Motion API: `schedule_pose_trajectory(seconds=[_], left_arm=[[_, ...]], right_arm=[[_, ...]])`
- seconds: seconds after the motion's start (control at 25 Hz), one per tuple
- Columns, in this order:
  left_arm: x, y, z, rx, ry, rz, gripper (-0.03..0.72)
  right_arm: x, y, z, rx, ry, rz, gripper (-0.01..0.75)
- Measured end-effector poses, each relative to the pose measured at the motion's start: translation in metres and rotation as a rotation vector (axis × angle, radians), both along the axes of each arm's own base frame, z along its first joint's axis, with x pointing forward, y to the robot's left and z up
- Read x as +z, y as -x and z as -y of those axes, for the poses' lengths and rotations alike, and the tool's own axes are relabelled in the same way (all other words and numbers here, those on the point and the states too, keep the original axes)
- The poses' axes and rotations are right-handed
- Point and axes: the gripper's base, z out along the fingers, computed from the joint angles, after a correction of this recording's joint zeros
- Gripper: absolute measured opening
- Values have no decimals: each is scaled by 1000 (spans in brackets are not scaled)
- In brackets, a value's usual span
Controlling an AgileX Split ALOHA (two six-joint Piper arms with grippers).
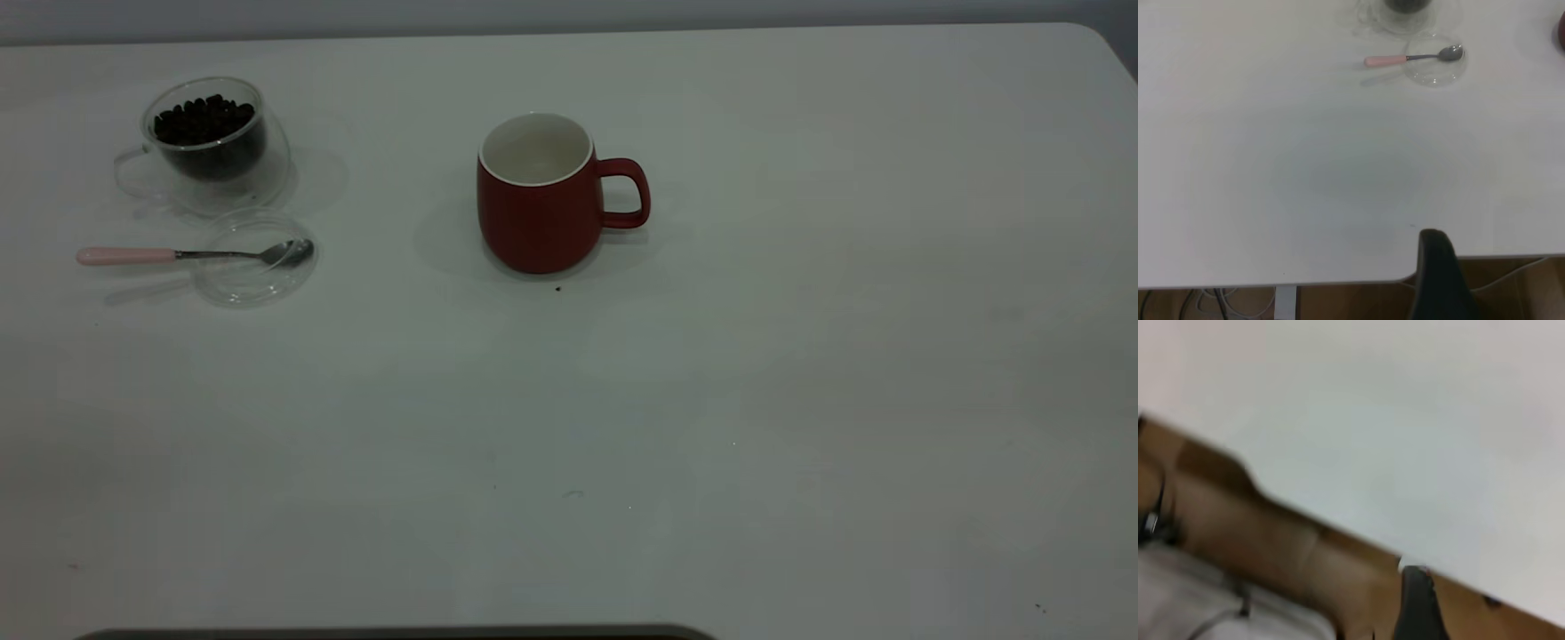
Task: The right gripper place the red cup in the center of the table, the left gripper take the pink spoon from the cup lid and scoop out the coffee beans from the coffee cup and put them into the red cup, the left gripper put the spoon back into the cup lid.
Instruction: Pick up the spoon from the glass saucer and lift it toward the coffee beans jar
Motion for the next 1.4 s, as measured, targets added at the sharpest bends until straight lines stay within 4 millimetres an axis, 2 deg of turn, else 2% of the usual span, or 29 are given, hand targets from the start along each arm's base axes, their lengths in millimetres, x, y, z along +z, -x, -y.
schedule_pose_trajectory(seconds=[0.24, 0.44, 0.76, 1.4], left_arm=[[0, 0, 0, 1, 1, 0, 516], [0, 0, 0, 1, 2, 0, 516], [0, 0, 0, 1, 2, 0, 516], [0, 0, 0, 1, 2, 0, 516]], right_arm=[[-1, 29, 12, -135, -32, 174, 587], [-3, 41, 18, -250, -43, 253, 587], [-11, 49, 21, -341, -36, 294, 587], [-11, 54, 22, -346, -39, 327, 582]])
